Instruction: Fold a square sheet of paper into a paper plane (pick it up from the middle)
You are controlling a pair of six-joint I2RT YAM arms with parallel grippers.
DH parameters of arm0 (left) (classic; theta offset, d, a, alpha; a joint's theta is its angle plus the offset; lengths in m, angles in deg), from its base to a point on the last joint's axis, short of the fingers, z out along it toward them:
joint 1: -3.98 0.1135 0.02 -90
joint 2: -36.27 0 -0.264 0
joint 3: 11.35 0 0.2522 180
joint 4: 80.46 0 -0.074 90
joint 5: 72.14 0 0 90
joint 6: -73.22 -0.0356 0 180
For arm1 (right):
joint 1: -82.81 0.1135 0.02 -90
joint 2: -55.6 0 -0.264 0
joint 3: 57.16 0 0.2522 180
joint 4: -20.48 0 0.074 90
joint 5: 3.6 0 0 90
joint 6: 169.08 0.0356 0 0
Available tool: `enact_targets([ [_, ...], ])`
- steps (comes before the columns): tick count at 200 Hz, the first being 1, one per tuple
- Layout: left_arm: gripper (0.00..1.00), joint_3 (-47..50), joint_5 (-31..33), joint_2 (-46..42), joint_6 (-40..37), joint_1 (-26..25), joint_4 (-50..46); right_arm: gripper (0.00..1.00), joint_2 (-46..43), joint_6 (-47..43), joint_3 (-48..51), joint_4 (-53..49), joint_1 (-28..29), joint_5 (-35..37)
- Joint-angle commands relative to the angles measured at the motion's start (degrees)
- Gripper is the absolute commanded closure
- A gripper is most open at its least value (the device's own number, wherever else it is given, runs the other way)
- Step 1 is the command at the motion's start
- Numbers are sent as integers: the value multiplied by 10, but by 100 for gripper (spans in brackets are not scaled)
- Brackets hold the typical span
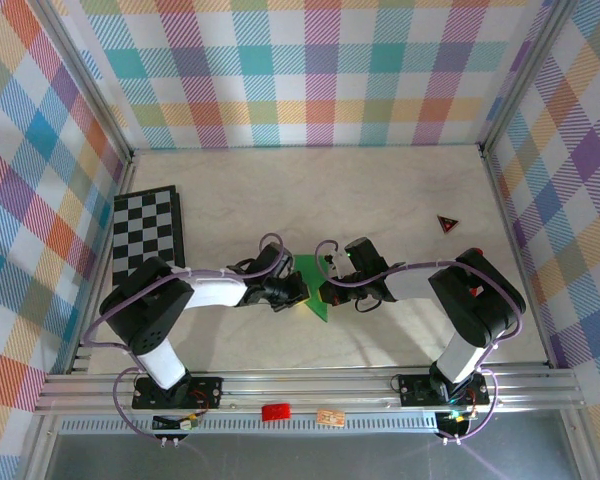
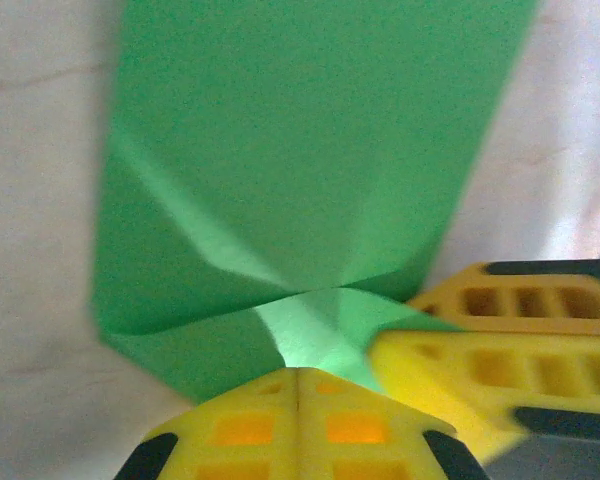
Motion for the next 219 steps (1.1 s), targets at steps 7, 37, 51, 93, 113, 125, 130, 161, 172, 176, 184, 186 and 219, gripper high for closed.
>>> enact_targets([
  [7,100,17,20,16,-21,-2,-37,92,4,6,2,-23,-3,0],
  [37,100,15,24,19,-31,-3,-46,81,-29,11,-14,-43,-3,-8],
  [51,100,14,23,20,-32,-3,-46,71,-49,13,-29,-68,-2,5],
  [93,100,14,20,22,-29,-4,-38,58,-94,36,-71,-156,-6,16],
  [113,100,12,18,24,-28,-4,-34,62,-78,71,-96,-209,-6,-37],
  [125,100,11,18,25,-28,-3,-34,69,-66,91,-94,-210,-5,-91],
  [130,100,11,18,25,-28,-3,-34,73,-64,100,-92,-206,-4,-105],
  [161,100,13,19,25,-27,-5,-33,88,-75,139,-65,-183,13,-107],
  [172,100,13,20,25,-27,-5,-32,91,-68,140,-68,-195,19,-103],
  [176,100,13,20,25,-27,-5,-32,92,-64,140,-71,-200,21,-102],
  [184,100,13,20,24,-27,-5,-34,93,-55,139,-76,-204,26,-102],
  [186,100,13,20,24,-27,-5,-34,93,-54,140,-77,-205,27,-102],
  [219,100,12,20,23,-27,-5,-34,95,-18,152,-100,-215,49,-65],
])
